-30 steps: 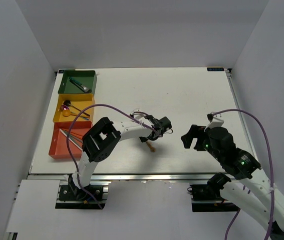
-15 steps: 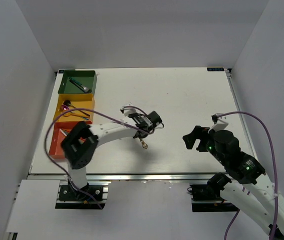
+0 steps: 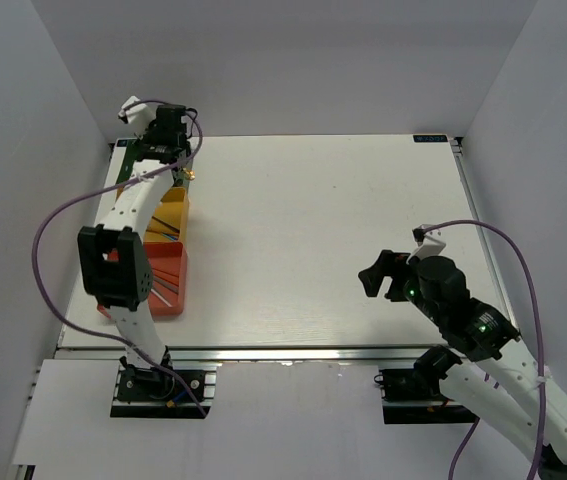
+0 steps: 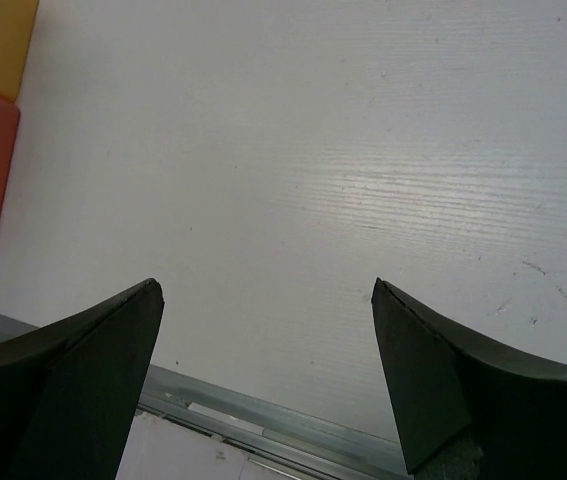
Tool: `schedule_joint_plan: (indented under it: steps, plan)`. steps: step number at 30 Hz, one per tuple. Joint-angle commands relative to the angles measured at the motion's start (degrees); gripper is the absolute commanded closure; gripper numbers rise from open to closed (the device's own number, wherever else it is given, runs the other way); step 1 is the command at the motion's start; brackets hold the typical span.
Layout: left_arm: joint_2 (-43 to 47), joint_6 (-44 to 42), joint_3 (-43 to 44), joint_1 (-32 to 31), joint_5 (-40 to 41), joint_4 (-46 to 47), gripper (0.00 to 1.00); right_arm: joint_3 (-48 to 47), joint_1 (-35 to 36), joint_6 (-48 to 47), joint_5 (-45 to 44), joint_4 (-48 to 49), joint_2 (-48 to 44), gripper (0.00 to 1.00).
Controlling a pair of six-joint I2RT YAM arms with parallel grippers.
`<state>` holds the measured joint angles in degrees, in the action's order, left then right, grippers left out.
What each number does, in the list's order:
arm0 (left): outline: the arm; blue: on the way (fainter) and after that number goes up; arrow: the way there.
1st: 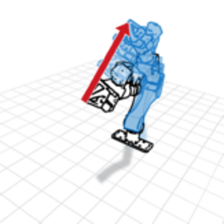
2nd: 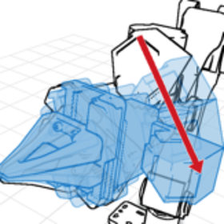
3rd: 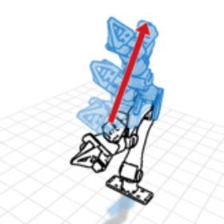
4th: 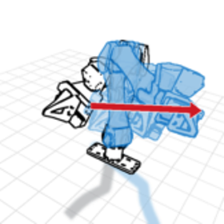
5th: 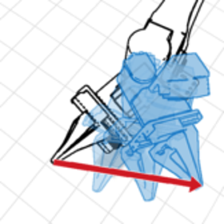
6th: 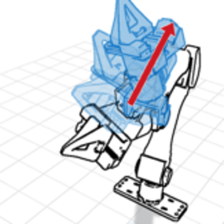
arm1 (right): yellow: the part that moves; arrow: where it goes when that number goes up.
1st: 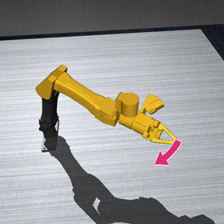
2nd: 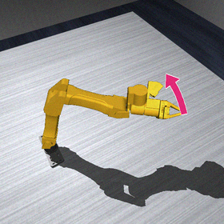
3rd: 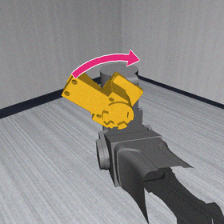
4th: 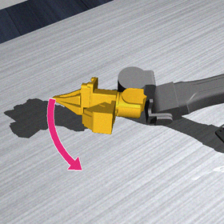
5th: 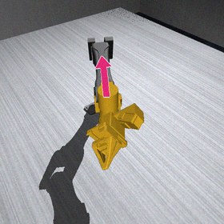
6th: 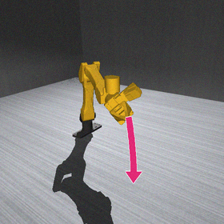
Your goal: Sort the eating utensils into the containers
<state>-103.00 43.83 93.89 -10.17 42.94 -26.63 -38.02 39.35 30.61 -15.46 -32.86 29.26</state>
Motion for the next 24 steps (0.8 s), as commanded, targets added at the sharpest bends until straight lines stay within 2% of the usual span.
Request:
schedule_joint_plan:
  steps: [1,4,7,12,15,18,21,22,24]
  plan:
    - [-6.58,-11.91,7.69,4.80,-4.78,8.07,1.00,1.19,-0.07,-0.90,2.01,4.47,1.50,0.11]
    - [-13.35,-13.77,15.67,9.20,-10.14,9.05,1.00,1.63,-0.15,-1.69,3.95,5.88,3.26,0.11]
    - [-18.45,-16.40,20.62,12.00,-10.25,10.89,1.00,1.54,-0.15,-1.87,4.56,6.58,4.93,0.11]
    - [-23.55,-16.50,20.99,13.69,-11.82,15.38,1.00,2.42,-0.15,-2.66,5.45,10.09,5.81,0.11]
    - [-26.80,-15.98,23.35,13.95,-12.61,14.16,0.99,2.25,-0.07,-3.01,5.09,11.41,7.04,0.11]
    - [-27.78,-14.75,23.89,13.95,-13.58,14.41,0.87,1.90,-0.07,-3.36,4.92,12.20,8.97,0.11]
    - [-26.90,-13.34,21.26,13.95,-14.46,16.87,0.65,1.72,-0.07,-3.45,5.18,12.82,11.08,0.11]
    - [-26.38,-12.81,20.82,13.95,-14.29,17.05,0.43,1.72,-0.07,-3.37,5.53,12.82,11.35,0.11]
    - [-26.37,-11.33,21.77,13.95,-12.54,14.26,0.25,1.63,-0.07,-3.28,5.79,12.65,11.96,0.11]
